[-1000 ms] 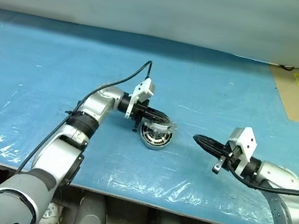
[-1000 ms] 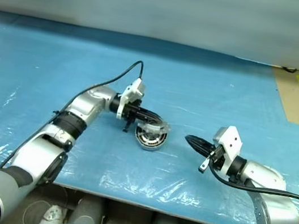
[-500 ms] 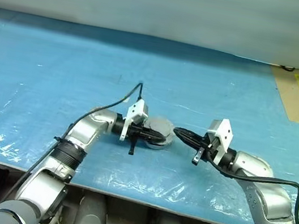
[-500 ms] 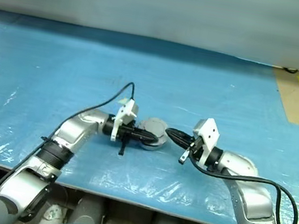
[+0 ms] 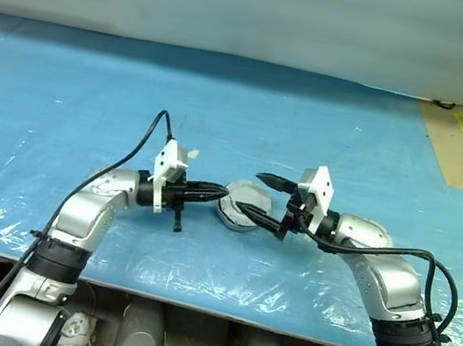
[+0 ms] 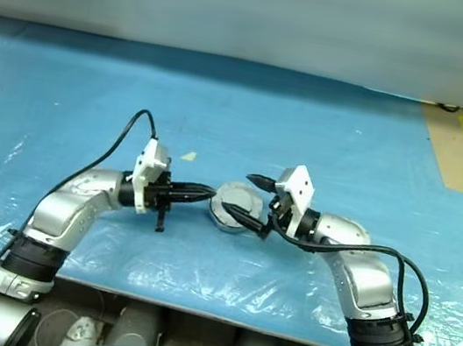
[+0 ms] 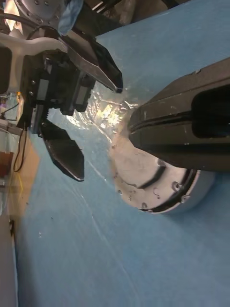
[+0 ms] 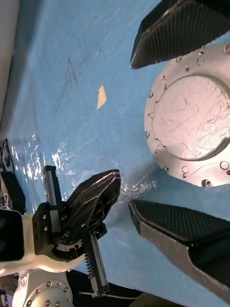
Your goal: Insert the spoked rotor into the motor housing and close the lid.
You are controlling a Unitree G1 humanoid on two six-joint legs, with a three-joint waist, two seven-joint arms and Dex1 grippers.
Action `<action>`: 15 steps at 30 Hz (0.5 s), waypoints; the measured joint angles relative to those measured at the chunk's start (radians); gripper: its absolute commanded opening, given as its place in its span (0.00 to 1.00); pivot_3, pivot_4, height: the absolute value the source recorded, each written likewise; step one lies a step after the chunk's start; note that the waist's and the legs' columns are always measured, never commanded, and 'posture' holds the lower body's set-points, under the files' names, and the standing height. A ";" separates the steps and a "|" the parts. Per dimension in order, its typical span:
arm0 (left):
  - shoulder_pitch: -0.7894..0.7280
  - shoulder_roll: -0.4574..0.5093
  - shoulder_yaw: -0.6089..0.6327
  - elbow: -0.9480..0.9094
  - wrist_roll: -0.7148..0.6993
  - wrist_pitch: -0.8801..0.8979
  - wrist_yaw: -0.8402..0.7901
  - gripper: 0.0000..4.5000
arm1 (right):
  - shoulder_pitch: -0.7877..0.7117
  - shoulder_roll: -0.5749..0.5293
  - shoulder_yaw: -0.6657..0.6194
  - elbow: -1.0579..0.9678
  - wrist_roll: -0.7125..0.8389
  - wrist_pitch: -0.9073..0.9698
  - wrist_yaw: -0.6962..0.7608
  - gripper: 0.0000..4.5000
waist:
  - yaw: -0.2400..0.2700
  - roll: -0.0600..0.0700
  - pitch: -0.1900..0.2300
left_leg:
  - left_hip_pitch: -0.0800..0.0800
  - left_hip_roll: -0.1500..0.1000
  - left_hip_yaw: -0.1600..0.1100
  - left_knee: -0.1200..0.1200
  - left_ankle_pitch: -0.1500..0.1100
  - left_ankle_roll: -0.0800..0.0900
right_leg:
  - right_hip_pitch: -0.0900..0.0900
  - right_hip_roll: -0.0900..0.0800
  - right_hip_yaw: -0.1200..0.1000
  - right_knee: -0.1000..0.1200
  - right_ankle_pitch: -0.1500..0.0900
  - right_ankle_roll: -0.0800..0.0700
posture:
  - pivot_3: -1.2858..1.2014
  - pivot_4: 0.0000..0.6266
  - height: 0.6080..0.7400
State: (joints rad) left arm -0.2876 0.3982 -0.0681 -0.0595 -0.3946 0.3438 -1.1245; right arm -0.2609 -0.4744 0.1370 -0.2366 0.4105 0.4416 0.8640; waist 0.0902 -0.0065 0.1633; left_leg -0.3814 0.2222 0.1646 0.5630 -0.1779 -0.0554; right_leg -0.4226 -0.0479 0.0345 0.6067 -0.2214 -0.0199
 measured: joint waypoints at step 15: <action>0.167 0.036 0.041 0.004 0.025 -0.182 0.096 0.00 | -0.059 0.030 0.081 0.162 -0.154 -0.120 0.016 0.99 | -0.010 0.000 0.000 | 0.000 0.000 0.000 0.000 0.000 0.000 | 0.000 0.000 0.000 0.000 0.000 0.000 | 0.52 0.24 1.00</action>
State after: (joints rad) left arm -0.1203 0.4346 -0.0270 -0.0554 -0.3693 0.1622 -1.0290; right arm -0.3198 -0.4442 0.2183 -0.0747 0.2560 0.3213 0.8798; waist 0.0802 -0.0066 0.1632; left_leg -0.3815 0.2226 0.1646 0.5632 -0.1779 -0.0554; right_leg -0.4226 -0.0478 0.0344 0.6069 -0.2215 -0.0198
